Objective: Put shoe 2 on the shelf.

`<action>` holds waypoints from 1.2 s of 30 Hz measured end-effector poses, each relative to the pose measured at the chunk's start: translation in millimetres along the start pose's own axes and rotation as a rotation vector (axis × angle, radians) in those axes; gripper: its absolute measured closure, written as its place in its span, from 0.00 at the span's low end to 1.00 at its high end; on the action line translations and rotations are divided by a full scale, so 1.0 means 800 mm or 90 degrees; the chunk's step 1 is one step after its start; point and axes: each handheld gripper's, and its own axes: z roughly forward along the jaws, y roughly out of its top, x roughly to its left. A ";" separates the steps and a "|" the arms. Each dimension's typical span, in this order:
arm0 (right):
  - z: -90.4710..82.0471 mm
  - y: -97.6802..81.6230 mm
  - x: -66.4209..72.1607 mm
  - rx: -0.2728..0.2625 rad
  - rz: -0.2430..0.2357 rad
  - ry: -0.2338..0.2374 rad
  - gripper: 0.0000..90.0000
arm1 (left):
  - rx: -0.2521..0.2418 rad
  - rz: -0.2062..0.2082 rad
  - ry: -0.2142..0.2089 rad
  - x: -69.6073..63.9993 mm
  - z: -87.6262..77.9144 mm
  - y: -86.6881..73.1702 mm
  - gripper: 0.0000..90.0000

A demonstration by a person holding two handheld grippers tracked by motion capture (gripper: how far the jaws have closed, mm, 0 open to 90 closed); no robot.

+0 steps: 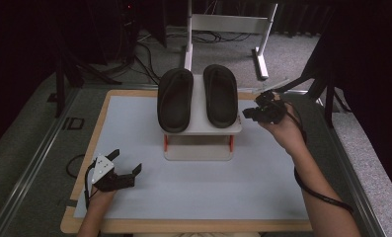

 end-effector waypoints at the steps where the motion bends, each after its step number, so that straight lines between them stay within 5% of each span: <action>1: -0.001 -0.004 -0.002 -0.004 0.005 -0.006 0.86 | 0.000 0.000 0.000 0.000 0.000 0.000 0.03; 7: 0.001 -0.033 -0.019 -0.033 0.033 -0.023 0.54 | 0.000 0.001 0.000 0.000 0.000 0.000 0.03; 11: 0.003 -0.056 -0.026 -0.060 0.042 -0.039 0.43 | -0.001 0.002 0.000 0.000 0.000 0.000 0.03; 17: 0.023 -0.092 -0.032 -0.052 0.054 -0.023 0.22 | -0.002 0.002 0.000 0.000 0.000 0.000 0.03; 24: 0.052 -0.142 -0.031 -0.085 0.058 -0.015 0.16 | -0.002 0.003 -0.001 0.000 0.000 0.000 0.03; 36: 0.087 -0.218 -0.032 -0.108 0.129 -0.024 0.15 | -0.001 0.002 -0.002 0.000 0.000 0.000 0.03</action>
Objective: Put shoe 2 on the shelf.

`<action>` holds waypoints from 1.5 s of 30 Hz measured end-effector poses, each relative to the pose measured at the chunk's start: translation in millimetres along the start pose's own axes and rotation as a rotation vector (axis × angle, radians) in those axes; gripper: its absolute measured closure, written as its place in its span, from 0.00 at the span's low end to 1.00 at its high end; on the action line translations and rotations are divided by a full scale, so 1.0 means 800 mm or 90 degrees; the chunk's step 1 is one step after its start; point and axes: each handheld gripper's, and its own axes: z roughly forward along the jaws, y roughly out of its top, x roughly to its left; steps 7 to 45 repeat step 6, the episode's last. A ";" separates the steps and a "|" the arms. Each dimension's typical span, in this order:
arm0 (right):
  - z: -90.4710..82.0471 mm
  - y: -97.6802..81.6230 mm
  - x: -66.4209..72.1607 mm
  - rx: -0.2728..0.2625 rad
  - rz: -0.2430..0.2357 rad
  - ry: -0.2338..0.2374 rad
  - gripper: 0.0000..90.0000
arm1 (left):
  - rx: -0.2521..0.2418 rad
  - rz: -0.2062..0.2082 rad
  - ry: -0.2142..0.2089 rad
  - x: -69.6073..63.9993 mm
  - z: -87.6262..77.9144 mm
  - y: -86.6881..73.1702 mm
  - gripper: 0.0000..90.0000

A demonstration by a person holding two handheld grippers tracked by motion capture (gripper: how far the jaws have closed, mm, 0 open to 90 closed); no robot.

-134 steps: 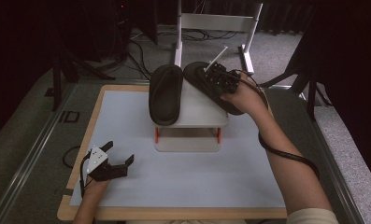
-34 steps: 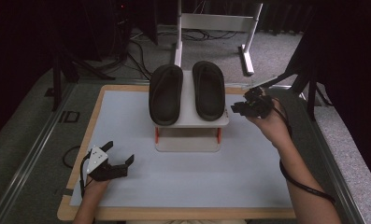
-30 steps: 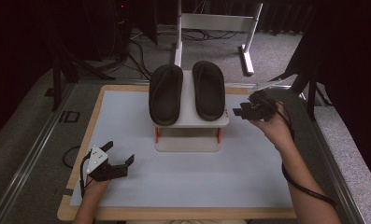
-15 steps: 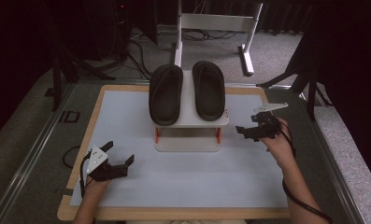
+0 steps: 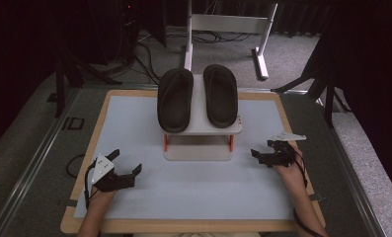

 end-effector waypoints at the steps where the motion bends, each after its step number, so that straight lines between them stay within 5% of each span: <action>1: 0.002 -0.005 -0.001 0.000 0.005 -0.005 0.15 | 0.000 0.000 0.000 0.000 0.000 0.000 0.03; 6: 0.005 -0.020 -0.005 0.001 0.018 -0.009 0.16 | 0.000 0.000 0.000 0.000 0.000 0.000 0.03; 45: 0.005 -0.020 -0.005 0.001 0.018 -0.009 0.16 | 0.000 0.000 0.000 0.000 0.000 0.000 0.03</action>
